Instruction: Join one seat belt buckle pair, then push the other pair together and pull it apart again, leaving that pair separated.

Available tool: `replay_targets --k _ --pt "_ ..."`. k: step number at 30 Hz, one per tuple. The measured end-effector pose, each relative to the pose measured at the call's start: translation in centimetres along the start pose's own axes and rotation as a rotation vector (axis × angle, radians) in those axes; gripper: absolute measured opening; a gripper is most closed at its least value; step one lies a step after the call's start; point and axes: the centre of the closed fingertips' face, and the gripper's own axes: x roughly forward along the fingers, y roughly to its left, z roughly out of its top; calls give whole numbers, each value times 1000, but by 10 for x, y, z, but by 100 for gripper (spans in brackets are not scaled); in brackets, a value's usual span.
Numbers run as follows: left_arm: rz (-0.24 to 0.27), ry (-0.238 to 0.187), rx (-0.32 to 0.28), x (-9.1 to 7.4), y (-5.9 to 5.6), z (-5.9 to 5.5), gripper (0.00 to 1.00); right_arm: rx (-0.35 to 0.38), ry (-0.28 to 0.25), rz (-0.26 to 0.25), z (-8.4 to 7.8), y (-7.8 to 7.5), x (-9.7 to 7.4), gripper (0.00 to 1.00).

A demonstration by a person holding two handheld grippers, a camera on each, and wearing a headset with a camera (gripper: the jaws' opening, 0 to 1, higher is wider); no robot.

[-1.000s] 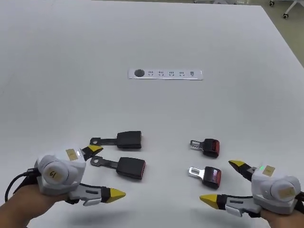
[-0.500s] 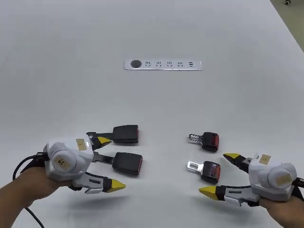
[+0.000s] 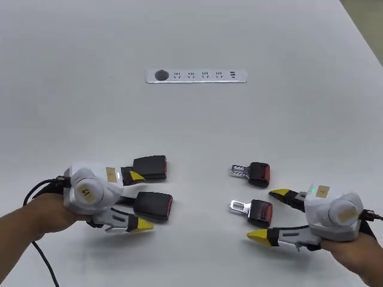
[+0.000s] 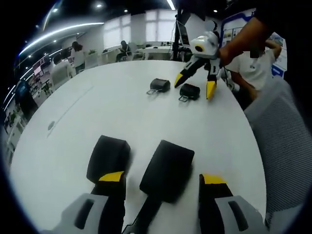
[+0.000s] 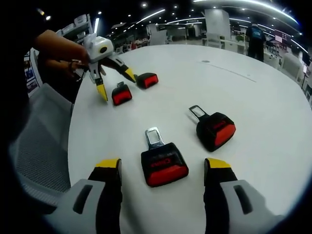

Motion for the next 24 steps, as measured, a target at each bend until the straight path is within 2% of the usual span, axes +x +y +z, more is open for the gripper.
replay_targets --k 4,7,10,11,13,16,17,18,20,24 --pt "-36 28 40 5 -4 -1 58 -43 16 15 -3 2 -1 62" --pt "-34 44 63 8 -2 -6 52 -75 31 32 -5 2 -1 59" --pt "-39 61 75 8 -2 -10 44 -72 38 58 -5 6 -2 50" --pt "-39 46 77 9 -4 -5 44 -77 40 60 -5 6 -2 49" --pt "-37 42 55 7 -4 -6 44 -163 58 76 -6 8 0 47" --pt "-16 46 29 7 -1 -7 39 -162 70 94 -6 8 1 40" --pt "-18 49 37 7 -1 -8 38 -164 74 92 -6 7 1 38" --pt "-15 49 31 6 0 -9 38 -162 94 96 -8 5 1 35" --pt "-8 48 21 6 1 -9 37 -192 97 111 -7 7 2 35" --pt "0 57 10 6 2 -10 37 -208 107 130 -10 5 3 35"
